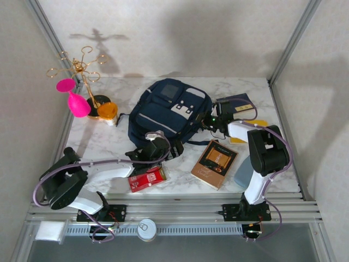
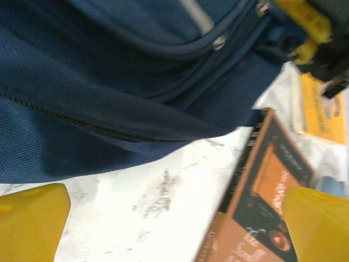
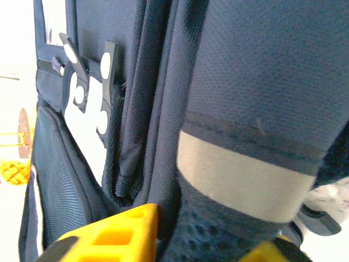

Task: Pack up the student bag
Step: Unzip the student bag at the center of the table.

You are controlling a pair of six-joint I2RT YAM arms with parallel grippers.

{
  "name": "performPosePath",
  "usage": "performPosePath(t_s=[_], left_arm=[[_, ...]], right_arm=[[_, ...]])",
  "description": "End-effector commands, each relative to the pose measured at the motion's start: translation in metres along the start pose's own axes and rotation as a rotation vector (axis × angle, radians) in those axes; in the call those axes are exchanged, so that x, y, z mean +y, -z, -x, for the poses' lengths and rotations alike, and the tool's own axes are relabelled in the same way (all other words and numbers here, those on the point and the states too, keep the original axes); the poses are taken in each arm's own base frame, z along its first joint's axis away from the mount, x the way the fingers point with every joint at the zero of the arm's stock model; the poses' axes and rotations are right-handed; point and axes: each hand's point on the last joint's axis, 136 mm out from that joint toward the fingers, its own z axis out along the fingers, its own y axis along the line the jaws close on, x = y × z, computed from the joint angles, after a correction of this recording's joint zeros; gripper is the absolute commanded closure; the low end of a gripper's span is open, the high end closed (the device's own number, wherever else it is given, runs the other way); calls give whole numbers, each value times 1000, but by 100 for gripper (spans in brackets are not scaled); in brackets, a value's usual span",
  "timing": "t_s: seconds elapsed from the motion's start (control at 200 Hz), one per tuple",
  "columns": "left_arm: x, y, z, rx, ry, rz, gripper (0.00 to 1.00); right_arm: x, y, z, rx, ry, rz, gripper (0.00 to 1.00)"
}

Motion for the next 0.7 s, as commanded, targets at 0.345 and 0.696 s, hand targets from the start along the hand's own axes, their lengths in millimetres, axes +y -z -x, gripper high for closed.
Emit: performPosePath(t_s=[0.345,0.696], left_arm=[[-12,-34,86,-191,15,-64,3],[-12,-21,141,-244,-163,26,5]], right_arm=[[94,93,17,-157,191,183,98],[63,115,-14,-263,-10,160,100]])
